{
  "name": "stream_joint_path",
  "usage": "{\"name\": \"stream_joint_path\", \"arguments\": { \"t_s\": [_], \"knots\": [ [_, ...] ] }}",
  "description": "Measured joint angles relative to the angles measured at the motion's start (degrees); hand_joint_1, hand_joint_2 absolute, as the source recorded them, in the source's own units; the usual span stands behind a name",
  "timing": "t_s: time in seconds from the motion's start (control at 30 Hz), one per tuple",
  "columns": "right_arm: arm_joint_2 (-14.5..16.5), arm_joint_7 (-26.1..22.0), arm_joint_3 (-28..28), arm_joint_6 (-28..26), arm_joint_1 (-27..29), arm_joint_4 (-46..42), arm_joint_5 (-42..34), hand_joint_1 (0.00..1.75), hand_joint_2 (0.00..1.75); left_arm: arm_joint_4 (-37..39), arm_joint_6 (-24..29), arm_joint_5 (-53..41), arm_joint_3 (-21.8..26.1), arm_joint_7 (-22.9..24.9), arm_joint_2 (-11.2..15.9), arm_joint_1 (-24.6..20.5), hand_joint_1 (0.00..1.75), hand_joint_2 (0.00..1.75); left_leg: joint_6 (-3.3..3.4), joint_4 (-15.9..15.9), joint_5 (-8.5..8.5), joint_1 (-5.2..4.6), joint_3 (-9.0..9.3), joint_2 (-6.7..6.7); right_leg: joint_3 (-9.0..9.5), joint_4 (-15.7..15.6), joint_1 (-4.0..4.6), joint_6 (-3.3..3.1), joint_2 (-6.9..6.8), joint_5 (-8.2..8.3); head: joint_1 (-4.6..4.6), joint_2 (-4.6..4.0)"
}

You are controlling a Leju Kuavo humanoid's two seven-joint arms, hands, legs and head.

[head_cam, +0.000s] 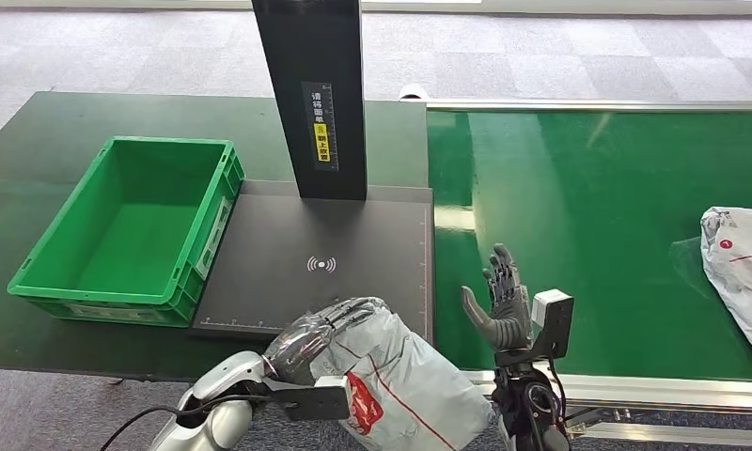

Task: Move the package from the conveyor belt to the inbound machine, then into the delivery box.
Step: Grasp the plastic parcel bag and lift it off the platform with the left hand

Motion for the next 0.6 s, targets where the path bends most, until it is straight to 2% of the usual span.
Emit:
{"name": "stream_joint_path", "arguments": {
  "t_s": [0.03,0.37,0.6],
  "knots": [
    [0.03,0.09,0.00,-0.04,-0.03,0.02,-0.09,0.00,1.75,0.04,-0.51,0.93,-0.24,-0.46,0.07,0.03,1.75,1.75,0.00,0.00,0.00,0.00,0.00,0.00,0.00,0.00,0.00,0.00,0.00,0.00,0.00,0.00],
    [0.07,1.40,-0.13,-0.73,0.65,-0.77,-0.94,0.00,1.75,1.13,-0.71,4.84,-1.33,-1.21,0.67,-0.39,1.75,1.75,0.00,0.00,0.00,0.00,0.02,0.01,-0.02,0.00,0.00,0.00,0.01,0.00,0.00,0.00],
    [0.10,1.57,-0.38,-1.27,2.06,-2.56,-0.86,0.00,1.75,1.36,4.93,3.94,-1.45,-0.76,0.49,-0.67,1.75,1.75,0.00,0.00,0.00,0.00,0.00,0.02,-0.04,0.00,0.00,0.00,0.01,0.00,0.00,0.00]
  ]
}}
